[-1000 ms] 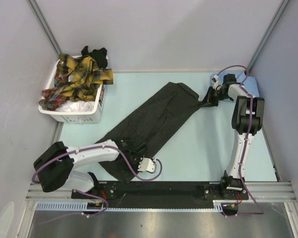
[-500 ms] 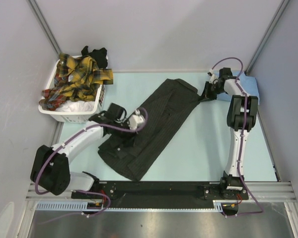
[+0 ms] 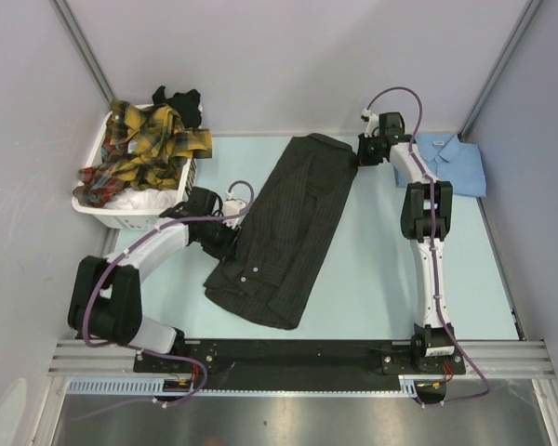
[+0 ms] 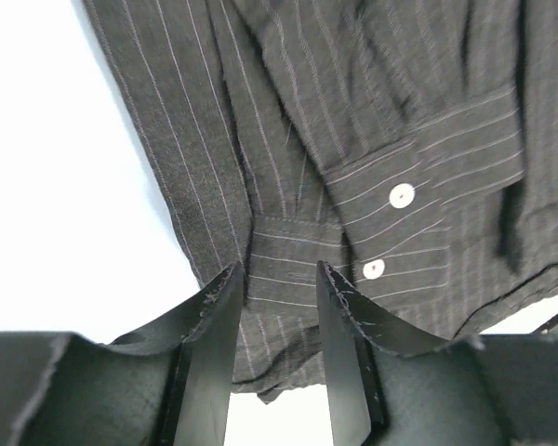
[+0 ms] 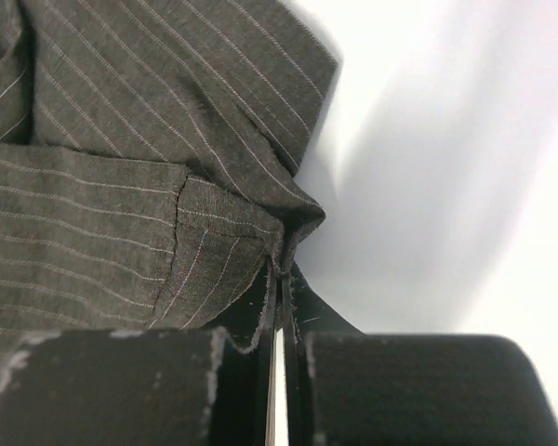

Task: Fold and stack the long sleeve shirts
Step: Fold the shirt

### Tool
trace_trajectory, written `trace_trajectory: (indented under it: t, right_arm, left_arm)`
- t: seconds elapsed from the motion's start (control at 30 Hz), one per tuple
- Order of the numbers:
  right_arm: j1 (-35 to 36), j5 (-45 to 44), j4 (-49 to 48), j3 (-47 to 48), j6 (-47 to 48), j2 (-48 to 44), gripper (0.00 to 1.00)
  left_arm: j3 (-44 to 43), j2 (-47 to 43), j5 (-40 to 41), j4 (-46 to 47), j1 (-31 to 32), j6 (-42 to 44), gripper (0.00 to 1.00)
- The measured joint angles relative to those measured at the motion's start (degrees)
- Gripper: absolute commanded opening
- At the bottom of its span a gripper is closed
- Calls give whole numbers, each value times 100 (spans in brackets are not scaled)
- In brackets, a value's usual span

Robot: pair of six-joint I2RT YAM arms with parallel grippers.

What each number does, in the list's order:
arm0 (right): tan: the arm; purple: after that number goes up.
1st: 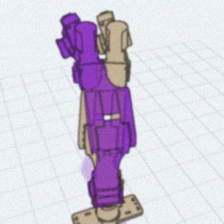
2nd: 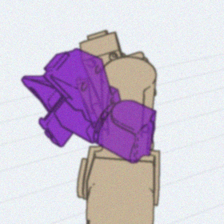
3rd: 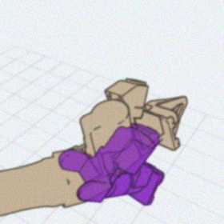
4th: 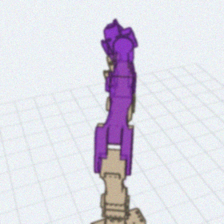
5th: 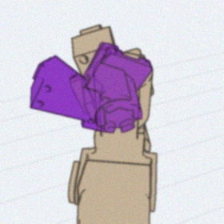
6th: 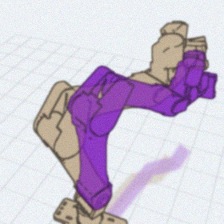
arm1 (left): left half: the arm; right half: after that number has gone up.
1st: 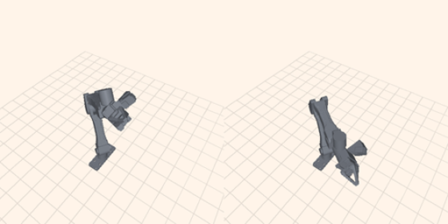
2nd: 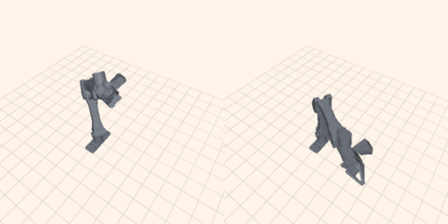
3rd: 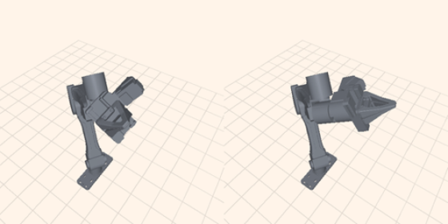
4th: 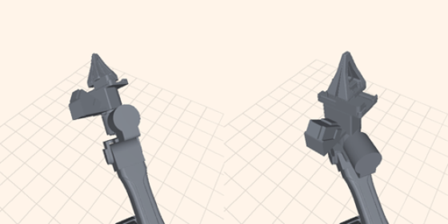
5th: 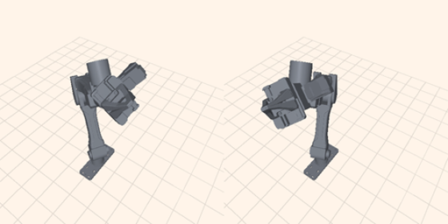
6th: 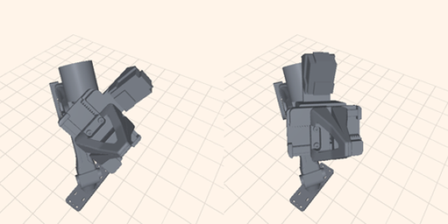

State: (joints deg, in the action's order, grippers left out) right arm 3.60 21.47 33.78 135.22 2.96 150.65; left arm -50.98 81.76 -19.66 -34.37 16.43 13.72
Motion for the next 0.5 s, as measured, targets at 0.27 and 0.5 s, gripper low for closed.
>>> trace_trajectory:
  t: [0.27,0.5]
  right_arm:
    - [87,-457,-863,24,-179,105,54]
    - [-319,-216,-780,-870,-433,-601,56]
  left_arm:
    - [-2,866,219,-129,0,-20,38]
    - [-197,1215,111,-267,2,-44,20]
